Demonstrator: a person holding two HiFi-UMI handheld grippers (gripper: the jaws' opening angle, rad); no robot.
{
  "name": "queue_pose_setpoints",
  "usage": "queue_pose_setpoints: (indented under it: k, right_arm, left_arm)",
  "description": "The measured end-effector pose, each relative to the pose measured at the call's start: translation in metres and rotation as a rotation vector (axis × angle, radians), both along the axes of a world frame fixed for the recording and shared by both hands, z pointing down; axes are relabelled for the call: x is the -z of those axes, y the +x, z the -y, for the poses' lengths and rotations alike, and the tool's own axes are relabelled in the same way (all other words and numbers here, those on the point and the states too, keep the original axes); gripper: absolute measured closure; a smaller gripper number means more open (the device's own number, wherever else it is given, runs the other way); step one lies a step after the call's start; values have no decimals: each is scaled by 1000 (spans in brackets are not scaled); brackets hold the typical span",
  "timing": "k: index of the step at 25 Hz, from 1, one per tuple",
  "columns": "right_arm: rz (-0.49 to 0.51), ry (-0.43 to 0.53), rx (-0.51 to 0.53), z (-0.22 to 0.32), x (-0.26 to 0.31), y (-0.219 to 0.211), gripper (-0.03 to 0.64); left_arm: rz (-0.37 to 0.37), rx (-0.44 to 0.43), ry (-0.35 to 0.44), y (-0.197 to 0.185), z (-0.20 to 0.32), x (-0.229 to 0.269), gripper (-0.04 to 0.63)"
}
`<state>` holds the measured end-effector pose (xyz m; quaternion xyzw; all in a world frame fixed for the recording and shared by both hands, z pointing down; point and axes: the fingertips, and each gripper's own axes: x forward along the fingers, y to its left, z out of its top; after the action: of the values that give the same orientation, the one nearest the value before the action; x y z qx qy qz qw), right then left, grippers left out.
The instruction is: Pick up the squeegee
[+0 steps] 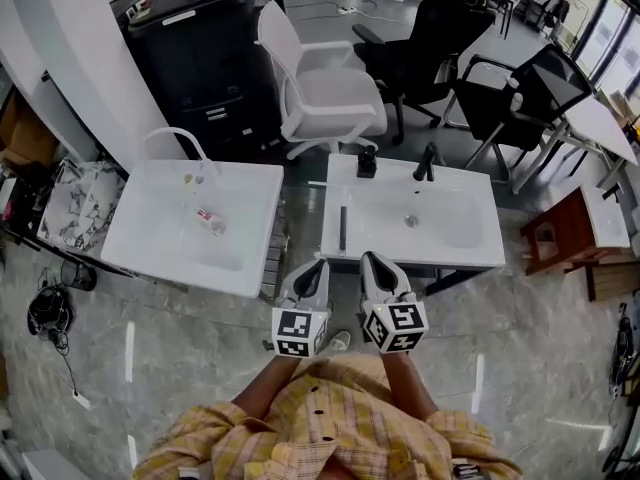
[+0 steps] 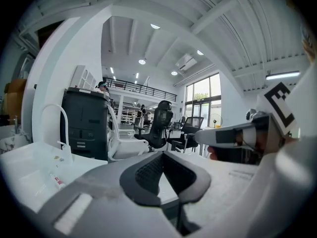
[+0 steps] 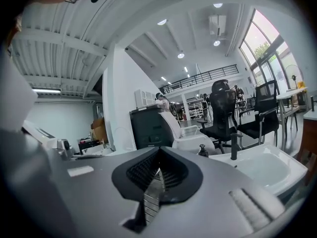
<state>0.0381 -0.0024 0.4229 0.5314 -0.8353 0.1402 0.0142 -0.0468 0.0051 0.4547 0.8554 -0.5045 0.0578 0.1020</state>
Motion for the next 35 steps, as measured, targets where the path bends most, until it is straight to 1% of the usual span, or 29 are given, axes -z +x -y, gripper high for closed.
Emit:
queue_pose_setpoints:
  k: [3,7,8,12,17,23,28,31,35]
  right_arm:
    - [8,-6,11,24,-5,5,620]
    - [29,-21,18,47,-12,10,620]
    - [31,-25,19,51,-15,11,620]
    - [24,-48,24,66,-27,11,620]
    - [17,-94,10,82,-41,17,620]
    - [-8,-134,2,117,-55,23,620]
    - [-15,-179,-9,149,-67,24,620]
    - [-18,-211,-3,166,-82,19,620]
    - [-17,-254,-2,186,-101,14,620]
  left_arm:
    - [11,11,3,6,23,-3,596]
    - [63,24,6,10,43,-11,595]
    - [66,27,2,11,46,-12,595]
    - [60,37,-22,13,60,-15,595]
    - [72,31,-62,18,80,-28,595]
    - [87,4,-88,24,121,-44,595]
    - [72,-7,-126,28,154,-54,595]
    - [94,-15,-150,25,170,-68,595]
    - [105,-17,-174,22,189,-79,595]
